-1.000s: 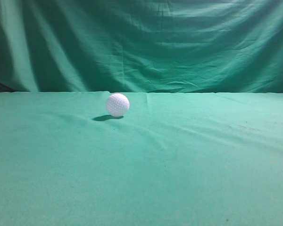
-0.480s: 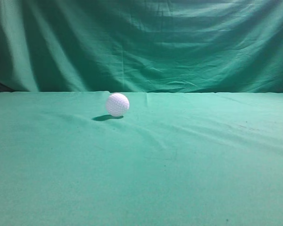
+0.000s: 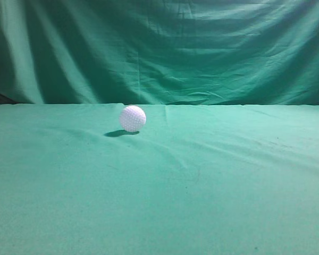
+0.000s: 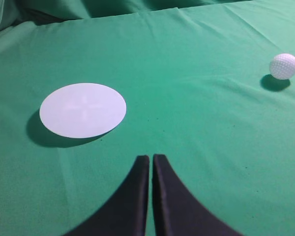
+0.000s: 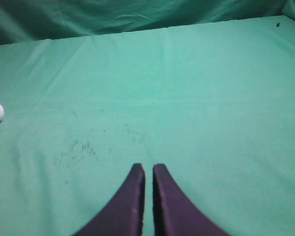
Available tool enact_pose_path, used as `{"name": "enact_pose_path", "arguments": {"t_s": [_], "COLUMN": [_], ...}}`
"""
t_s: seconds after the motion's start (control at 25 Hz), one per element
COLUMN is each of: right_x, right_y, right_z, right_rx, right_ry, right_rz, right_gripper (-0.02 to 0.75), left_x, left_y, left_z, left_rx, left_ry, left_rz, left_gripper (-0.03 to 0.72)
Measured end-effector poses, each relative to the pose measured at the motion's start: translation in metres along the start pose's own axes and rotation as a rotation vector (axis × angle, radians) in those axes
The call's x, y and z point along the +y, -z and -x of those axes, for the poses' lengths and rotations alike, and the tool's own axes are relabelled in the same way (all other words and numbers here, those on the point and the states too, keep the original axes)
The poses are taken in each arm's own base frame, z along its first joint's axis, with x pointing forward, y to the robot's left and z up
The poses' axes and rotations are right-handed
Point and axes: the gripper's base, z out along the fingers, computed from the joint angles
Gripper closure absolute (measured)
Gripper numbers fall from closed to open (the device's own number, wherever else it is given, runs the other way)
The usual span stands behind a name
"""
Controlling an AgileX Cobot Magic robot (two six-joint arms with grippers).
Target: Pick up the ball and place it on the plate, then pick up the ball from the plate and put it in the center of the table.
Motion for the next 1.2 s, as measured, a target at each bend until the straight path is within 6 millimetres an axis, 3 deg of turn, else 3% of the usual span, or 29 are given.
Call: {"name": "enact_pose_path", "arguments": {"t_s": [1.2], "right_x": [0.0000], "right_y": [0.0000], "right_z": [0.0000], "right_rx": [0.000], "right_ry": [-0.002], "right_rz": [0.000], "right_gripper": [0.691], "left_x": [0.0002], "left_y": [0.0000], "left_z": [-0.0001], "left_rx": [0.001], "left_ry": [-0.005], "left_rz": [0.002], "left_gripper": [0.688]}}
